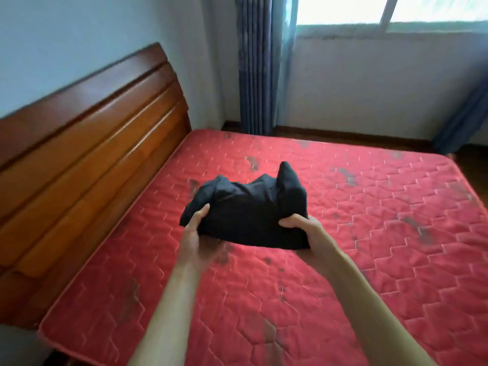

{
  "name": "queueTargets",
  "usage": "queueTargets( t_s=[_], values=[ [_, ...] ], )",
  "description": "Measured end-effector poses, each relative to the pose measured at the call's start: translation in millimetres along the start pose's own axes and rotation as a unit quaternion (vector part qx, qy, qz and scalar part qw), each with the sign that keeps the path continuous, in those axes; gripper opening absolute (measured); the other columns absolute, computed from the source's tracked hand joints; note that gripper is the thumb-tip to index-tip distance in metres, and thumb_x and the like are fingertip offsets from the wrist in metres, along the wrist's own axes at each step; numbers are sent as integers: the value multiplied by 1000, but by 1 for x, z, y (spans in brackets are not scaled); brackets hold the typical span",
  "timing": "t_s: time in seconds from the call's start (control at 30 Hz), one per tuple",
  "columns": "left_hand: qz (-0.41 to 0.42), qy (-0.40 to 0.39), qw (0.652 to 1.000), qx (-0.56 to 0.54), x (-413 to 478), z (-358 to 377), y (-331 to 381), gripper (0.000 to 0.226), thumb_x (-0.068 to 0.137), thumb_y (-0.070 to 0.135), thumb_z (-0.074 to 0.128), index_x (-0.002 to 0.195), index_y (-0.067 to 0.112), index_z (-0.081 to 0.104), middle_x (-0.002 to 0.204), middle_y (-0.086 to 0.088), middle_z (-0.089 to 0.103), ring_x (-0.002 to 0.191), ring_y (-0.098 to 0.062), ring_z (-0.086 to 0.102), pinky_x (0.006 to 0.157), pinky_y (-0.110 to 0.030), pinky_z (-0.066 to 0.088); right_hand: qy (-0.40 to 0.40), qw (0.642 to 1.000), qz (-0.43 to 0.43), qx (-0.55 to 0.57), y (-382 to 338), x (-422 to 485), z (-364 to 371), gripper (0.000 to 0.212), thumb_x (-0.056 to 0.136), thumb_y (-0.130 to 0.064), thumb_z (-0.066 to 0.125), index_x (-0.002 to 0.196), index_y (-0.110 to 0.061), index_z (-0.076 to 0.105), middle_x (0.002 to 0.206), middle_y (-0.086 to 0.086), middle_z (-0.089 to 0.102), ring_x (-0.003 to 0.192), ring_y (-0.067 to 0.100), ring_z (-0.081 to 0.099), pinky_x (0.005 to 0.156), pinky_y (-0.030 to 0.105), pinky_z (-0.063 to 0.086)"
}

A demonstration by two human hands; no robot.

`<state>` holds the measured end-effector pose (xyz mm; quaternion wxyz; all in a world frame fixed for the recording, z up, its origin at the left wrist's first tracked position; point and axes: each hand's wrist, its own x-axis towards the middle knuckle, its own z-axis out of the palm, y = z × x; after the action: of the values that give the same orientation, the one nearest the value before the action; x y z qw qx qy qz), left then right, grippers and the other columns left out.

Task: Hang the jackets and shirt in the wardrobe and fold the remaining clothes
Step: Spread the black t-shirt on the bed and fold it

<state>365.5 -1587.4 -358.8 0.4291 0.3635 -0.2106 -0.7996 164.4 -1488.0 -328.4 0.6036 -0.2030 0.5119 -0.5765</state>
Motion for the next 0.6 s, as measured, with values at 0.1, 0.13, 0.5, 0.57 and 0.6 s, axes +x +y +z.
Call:
queueTargets(
  t_s=[0.1, 0.13, 0.5, 0.57, 0.6],
  values=[
    [44, -53, 997, 30, -36, 22, 45, 50, 94, 36, 56, 137, 11, 59, 140, -12, 59, 130, -27, 55, 98, -35, 48, -25, 1000, -18, 2, -49, -41, 23, 31, 74, -12, 74, 104, -4, 71, 98, 11, 75, 84, 20, 73, 70, 28, 57],
    [55, -63, 996, 36, -48, 34, 58, 55, 93, 38, 57, 141, 12, 54, 143, -11, 56, 133, -27, 52, 101, -37, 47, -22, 999, -30, -6, -66, -55, 29, 30, 80, -17, 72, 107, -4, 71, 101, 11, 76, 88, 21, 74, 75, 29, 57],
    [86, -151, 976, 133, -182, 137, 168, 35, 85, 29, 67, 118, 19, 73, 128, -11, 67, 110, -29, 69, 86, -47, 59, 40, 984, -166, -46, -192, -171, 78, 21, 85, -23, 68, 98, -7, 72, 95, 13, 75, 79, 25, 71, 66, 31, 56],
    [83, -177, 967, 164, -203, 138, 182, 26, 81, 31, 72, 104, 23, 79, 123, -8, 70, 110, -29, 69, 99, -51, 52, 28, 981, -184, -53, -199, -186, 87, 24, 85, -19, 66, 105, -7, 70, 99, 15, 73, 83, 28, 69, 66, 33, 55],
    [82, -185, 963, 180, -211, 134, 190, 36, 72, 33, 82, 106, 23, 78, 124, -9, 70, 112, -31, 68, 103, -52, 49, 18, 979, -194, -53, -201, -192, 92, 24, 85, -15, 65, 107, -8, 69, 99, 15, 72, 83, 29, 68, 67, 34, 54]
  ],
)
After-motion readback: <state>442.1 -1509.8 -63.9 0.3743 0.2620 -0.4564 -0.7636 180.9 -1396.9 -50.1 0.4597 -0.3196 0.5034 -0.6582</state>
